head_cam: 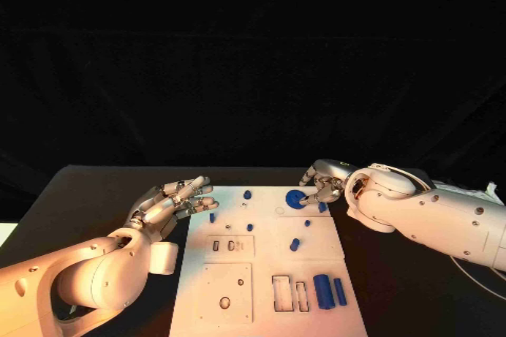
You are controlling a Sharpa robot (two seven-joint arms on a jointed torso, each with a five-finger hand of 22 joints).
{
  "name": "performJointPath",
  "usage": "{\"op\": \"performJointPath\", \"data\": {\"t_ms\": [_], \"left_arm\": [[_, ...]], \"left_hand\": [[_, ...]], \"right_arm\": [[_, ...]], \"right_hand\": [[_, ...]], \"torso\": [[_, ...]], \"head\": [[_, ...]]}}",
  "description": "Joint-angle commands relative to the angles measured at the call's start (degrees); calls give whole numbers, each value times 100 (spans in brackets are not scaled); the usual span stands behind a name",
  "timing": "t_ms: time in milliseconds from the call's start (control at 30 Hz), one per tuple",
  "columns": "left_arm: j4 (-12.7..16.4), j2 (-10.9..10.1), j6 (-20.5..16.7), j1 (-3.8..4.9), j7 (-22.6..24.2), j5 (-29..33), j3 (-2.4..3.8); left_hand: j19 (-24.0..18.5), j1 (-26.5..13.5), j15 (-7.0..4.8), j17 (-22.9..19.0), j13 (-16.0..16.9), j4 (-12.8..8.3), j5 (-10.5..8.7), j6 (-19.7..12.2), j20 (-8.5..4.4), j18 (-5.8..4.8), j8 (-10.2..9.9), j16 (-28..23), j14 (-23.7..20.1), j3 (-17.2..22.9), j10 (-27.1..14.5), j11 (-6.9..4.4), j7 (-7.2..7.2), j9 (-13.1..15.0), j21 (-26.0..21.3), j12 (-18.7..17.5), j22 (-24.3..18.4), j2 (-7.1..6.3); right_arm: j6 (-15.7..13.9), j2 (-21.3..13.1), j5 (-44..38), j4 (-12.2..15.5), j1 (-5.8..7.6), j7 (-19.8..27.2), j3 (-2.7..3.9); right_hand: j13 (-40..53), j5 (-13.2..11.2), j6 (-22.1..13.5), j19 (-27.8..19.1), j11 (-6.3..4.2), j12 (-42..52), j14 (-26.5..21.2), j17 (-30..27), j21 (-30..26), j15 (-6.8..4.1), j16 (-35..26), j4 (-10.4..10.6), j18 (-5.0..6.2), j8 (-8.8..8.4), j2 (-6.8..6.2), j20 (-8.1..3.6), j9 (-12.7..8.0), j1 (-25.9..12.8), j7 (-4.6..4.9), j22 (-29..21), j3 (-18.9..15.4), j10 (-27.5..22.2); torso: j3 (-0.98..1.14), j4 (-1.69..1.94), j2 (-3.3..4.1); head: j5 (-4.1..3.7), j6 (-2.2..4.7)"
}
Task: Assemble the parts on the task board
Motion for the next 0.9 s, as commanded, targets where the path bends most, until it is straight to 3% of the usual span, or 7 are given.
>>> {"op": "performJointPath", "data": {"t_ms": [33, 433, 667, 900], "left_arm": [[4, 17, 64, 6, 17, 13, 4], [-9, 31, 79, 6, 4, 13, 4], [-14, 38, 85, 6, -7, 13, 4], [-15, 43, 90, 6, -14, 13, 4]], "left_hand": [[-22, -45, 26, 9, -5, -26, 1, -19, 31, 65, -17, -37, -25, 1, -29, 12, 33, -7, -20, -5, -8, 13], [-22, -45, 26, 9, -5, -26, 1, -19, 31, 65, -17, -37, -25, 1, -29, 12, 33, -7, -20, -5, -8, 13], [-22, -45, 26, 9, -5, -26, 1, -19, 31, 65, -17, -37, -25, 1, -29, 12, 33, -7, -20, -5, -8, 13], [-22, -47, 26, 14, -4, -31, 1, -16, 32, 66, -20, -43, -23, 0, -29, 12, 34, -5, -23, -6, -11, 12]], "right_arm": [[209, 52, -8, -33, -12, -53, 0], [200, 155, -131, -85, -26, -14, -3], [188, 186, -194, -129, -34, -15, -4], [238, 256, -302, -186, -60, -14, -11]], "right_hand": [[256, 37, 5, 125, 4, 271, 406, 378, 31, 38, 52, 53, -67, 51, 30, 40, 9, 85, 16, 765, -6, 78], [1956, 110, 122, 429, 43, 2316, 552, 1197, 219, 82, 468, 22, -177, 177, 123, 77, 22, 98, 34, 1233, -75, 782], [2107, 126, 201, 502, 44, 2521, 569, 1299, 265, 89, 514, -56, -206, 220, 236, 85, 29, 143, 31, 1352, -21, 870], [2107, 126, 219, 540, 45, 2521, 576, 1339, 289, 90, 532, -90, -220, 227, 248, 86, 29, 155, 30, 1412, -13, 870]], "torso": [[-1, -1, 6], [0, -5, 3], [0, -5, 4], [-1, -1, 7]], "head": [[7, -13], [24, -34], [14, -45], [22, -58]]}}
